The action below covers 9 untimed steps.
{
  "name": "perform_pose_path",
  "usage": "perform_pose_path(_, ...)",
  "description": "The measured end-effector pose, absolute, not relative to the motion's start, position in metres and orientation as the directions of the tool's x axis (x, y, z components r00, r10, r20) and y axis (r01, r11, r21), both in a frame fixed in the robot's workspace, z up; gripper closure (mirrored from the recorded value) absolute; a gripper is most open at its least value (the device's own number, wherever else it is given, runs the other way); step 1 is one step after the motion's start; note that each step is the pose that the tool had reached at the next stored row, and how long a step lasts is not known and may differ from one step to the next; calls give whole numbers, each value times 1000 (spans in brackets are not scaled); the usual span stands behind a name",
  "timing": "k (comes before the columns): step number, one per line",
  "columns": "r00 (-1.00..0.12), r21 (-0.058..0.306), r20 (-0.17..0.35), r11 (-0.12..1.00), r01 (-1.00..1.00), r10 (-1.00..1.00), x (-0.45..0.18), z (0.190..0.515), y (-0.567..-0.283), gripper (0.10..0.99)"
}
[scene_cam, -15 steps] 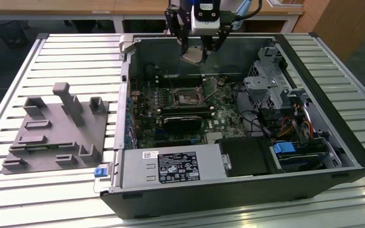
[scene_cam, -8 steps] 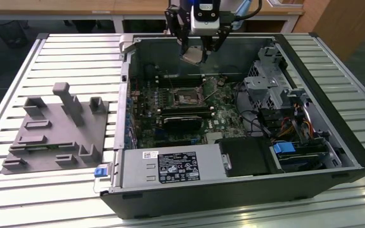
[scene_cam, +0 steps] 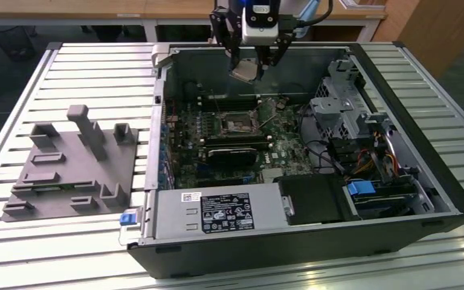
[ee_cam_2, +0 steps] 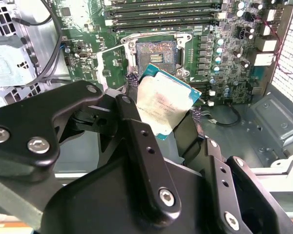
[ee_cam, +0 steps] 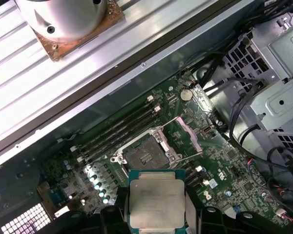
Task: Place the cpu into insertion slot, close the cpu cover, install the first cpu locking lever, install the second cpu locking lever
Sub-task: 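Place the cpu into insertion slot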
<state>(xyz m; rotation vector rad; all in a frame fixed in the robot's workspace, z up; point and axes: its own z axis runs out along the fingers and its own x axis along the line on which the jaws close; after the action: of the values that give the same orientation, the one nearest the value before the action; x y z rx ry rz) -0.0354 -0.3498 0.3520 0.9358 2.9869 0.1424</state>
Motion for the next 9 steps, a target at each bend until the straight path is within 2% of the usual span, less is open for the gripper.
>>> perform_pose_path(9,-814,89,19,810,579,580,-35,352,-350,545)
